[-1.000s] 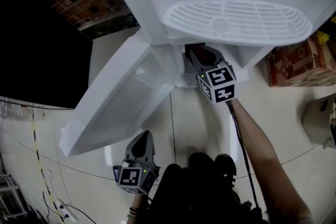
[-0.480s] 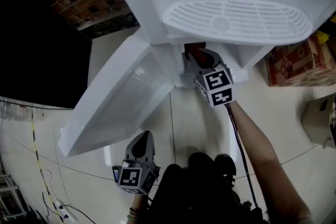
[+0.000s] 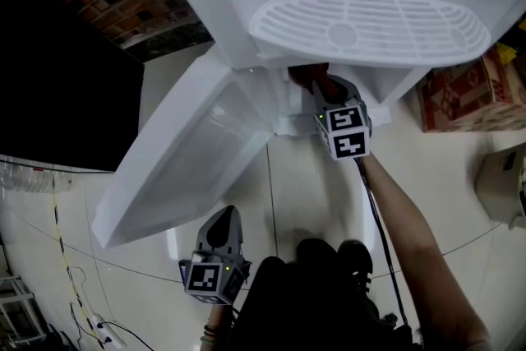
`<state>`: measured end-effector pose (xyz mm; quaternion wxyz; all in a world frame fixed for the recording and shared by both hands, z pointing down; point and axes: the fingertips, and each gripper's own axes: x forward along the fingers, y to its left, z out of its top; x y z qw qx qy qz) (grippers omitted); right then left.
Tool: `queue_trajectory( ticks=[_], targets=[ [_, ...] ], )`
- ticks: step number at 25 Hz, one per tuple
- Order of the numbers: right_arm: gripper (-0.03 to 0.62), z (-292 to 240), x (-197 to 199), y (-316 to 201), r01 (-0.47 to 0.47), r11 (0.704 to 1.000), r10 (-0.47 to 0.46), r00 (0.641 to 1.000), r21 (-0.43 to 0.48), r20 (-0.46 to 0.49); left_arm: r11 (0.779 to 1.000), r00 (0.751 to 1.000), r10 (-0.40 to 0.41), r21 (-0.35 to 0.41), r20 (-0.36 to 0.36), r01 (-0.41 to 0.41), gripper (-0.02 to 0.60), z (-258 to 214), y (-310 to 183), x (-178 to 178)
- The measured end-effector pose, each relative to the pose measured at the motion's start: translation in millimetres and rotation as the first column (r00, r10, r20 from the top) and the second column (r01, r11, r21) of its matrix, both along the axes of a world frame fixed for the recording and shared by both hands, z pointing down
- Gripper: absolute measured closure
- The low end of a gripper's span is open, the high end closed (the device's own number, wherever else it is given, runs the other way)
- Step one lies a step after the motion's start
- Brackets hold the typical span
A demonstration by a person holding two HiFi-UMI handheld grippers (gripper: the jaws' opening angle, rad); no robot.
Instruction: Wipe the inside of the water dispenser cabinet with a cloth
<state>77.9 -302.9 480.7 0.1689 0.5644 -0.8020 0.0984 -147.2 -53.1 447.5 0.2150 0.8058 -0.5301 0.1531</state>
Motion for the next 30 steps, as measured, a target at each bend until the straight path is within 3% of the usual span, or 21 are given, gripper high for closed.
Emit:
queue_trajectory(
  ticks=[7,11,16,20,24,27,30],
  targets=[
    [0.517,4,88,0,-0.27,0.962,0.269,0.963,-0.041,-0.016,1.0,1.0,0.013,-0.004,-0.009,-0.013,0.6,0,0,7],
    [0.52,0,101,5,-0.335,0.94,0.337,0.941,-0.063,0.026,1.0,1.0,0.02,0.001,-0.007,-0.02,0.598,1,1,5],
    [0.52,-12,75,8,-0.249,0.968,0.251,0.966,-0.039,0.053,1.0,1.0,0.014,0.005,-0.013,-0.014,0.598,0,0,5],
    [0.52,-34,5,24,-0.063,0.998,0.062,0.993,0.003,0.096,1.0,0.999,0.004,0.004,-0.032,-0.004,0.598,-4,-2,11],
    [0.52,-34,-52,47,0.08,0.997,-0.081,0.993,0.013,0.081,1.0,0.999,0.006,0.004,-0.043,-0.006,0.598,-7,-2,15],
    [0.52,-23,-65,51,0.097,0.995,-0.095,0.993,-0.031,0.068,1.0,0.999,0.001,0.003,-0.04,-0.001,0.598,-6,-1,12],
    [0.52,-2,-52,51,0.075,0.994,-0.072,0.997,-0.077,0.04,1.0,0.999,-0.004,0.003,-0.041,0.005,0.598,-6,-1,10]
  ],
)
